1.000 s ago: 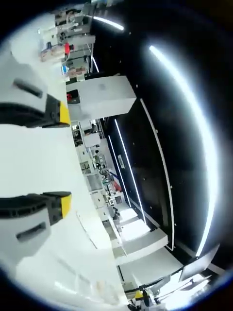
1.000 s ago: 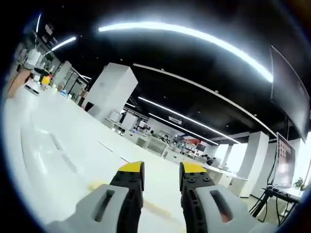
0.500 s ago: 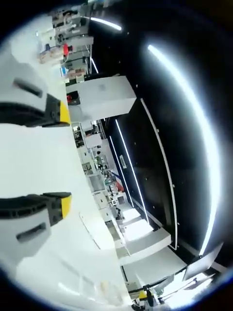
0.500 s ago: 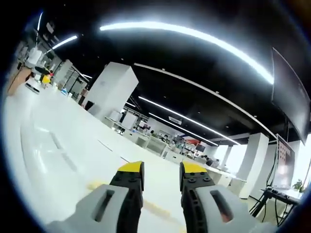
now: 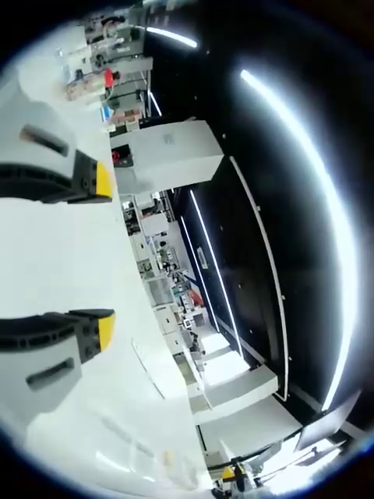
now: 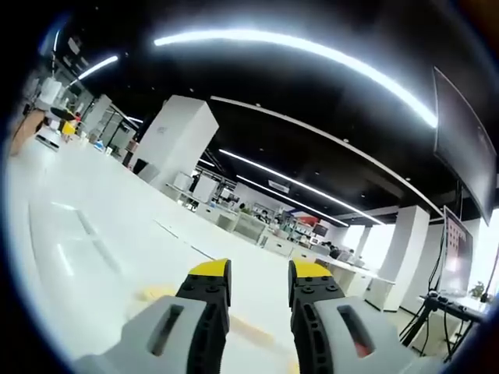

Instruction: Snap each plastic latch of the storage box into its locked position after aligning the lid with the box until every specified latch is closed and the lid sits flush.

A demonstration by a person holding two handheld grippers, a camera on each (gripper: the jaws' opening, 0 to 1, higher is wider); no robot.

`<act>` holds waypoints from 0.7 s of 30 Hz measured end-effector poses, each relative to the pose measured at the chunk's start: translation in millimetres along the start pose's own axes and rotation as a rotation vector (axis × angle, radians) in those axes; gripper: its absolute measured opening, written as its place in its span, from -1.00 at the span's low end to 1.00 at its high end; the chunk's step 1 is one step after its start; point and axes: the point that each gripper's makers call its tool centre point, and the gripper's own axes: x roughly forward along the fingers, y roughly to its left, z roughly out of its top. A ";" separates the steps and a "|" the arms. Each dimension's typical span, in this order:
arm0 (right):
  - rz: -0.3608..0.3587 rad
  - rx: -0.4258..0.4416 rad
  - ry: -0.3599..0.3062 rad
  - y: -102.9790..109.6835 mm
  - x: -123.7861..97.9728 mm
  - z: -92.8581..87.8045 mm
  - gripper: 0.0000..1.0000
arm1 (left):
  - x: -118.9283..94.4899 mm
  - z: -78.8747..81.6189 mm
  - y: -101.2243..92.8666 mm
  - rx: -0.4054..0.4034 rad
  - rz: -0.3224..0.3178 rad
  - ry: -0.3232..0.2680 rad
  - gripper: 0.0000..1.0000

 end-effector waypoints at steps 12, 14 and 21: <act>-0.013 0.018 0.007 0.5 3.1 0.7 -0.42 | 4.6 -7.5 1.1 -0.003 -0.018 0.030 0.10; -0.009 0.022 -0.008 2.3 2.9 4.6 -0.42 | 5.9 -8.1 5.7 -0.005 -0.011 0.029 0.10; 0.005 0.019 -0.045 9.6 2.4 14.5 -0.39 | 4.7 -8.1 13.8 -0.009 0.005 0.026 0.08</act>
